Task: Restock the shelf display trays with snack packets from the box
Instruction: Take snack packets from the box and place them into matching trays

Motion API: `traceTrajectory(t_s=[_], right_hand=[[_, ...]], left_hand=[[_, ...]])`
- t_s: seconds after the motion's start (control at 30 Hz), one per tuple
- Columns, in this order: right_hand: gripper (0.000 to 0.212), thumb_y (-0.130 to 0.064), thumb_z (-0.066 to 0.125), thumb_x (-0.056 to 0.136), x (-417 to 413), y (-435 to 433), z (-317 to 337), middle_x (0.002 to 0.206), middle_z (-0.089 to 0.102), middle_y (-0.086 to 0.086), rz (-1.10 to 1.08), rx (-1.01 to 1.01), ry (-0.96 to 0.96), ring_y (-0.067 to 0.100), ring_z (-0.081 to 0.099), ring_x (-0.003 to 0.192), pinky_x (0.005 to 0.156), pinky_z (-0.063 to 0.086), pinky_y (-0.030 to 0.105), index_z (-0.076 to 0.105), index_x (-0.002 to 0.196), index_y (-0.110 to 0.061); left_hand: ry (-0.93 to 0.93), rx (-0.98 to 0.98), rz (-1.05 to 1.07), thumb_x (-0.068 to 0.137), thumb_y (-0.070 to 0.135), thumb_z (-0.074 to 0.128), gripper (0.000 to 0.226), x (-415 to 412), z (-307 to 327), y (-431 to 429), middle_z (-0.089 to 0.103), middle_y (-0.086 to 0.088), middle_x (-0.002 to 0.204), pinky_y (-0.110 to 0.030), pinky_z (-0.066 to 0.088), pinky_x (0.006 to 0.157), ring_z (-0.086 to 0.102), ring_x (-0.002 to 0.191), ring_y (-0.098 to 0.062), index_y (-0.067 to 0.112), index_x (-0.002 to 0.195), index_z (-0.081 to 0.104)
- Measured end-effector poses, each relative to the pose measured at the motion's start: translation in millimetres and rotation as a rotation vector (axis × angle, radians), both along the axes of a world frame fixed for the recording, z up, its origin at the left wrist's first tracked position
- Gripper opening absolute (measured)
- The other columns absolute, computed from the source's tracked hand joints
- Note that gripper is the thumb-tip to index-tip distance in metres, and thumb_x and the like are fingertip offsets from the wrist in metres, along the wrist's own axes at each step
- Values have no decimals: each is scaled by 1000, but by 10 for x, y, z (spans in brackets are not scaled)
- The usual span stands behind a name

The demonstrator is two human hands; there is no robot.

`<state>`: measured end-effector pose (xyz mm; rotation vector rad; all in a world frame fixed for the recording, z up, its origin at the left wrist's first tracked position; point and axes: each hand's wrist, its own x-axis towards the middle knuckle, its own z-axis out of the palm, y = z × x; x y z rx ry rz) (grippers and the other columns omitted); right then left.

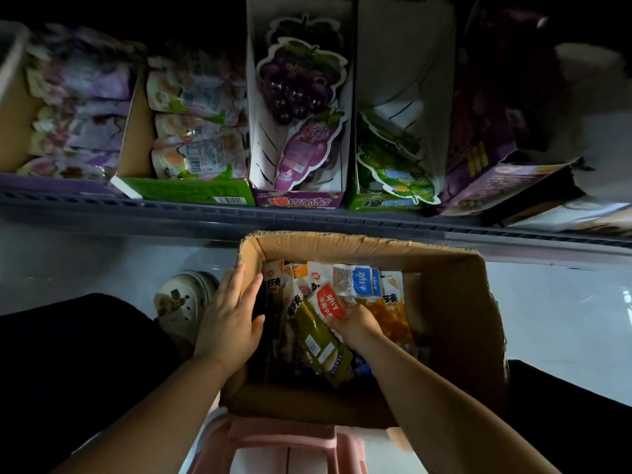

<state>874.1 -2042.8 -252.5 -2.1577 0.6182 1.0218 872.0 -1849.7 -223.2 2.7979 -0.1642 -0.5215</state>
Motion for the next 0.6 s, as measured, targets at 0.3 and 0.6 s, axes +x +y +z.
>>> traceTrajectory(t_s=[0.3, 0.6], right_hand=[[31, -33, 52, 91, -38, -112, 826, 109, 65, 8, 106, -15, -146, 19, 62, 98, 82, 48, 28, 60, 109, -8], [35, -39, 43, 94, -134, -241, 2049, 109, 65, 3, 475, -339, -698, 21, 60, 101, 83, 44, 27, 60, 113, -14]], left_hand=[[85, 76, 41, 96, 41, 33, 51, 78, 449, -163, 18, -2, 152, -34, 12, 113, 17, 139, -20, 21, 142, 26], [613, -1017, 492, 68, 65, 37, 64, 154, 1474, -501, 68, -4, 103, -35, 50, 79, 63, 92, -17, 16, 103, 60]])
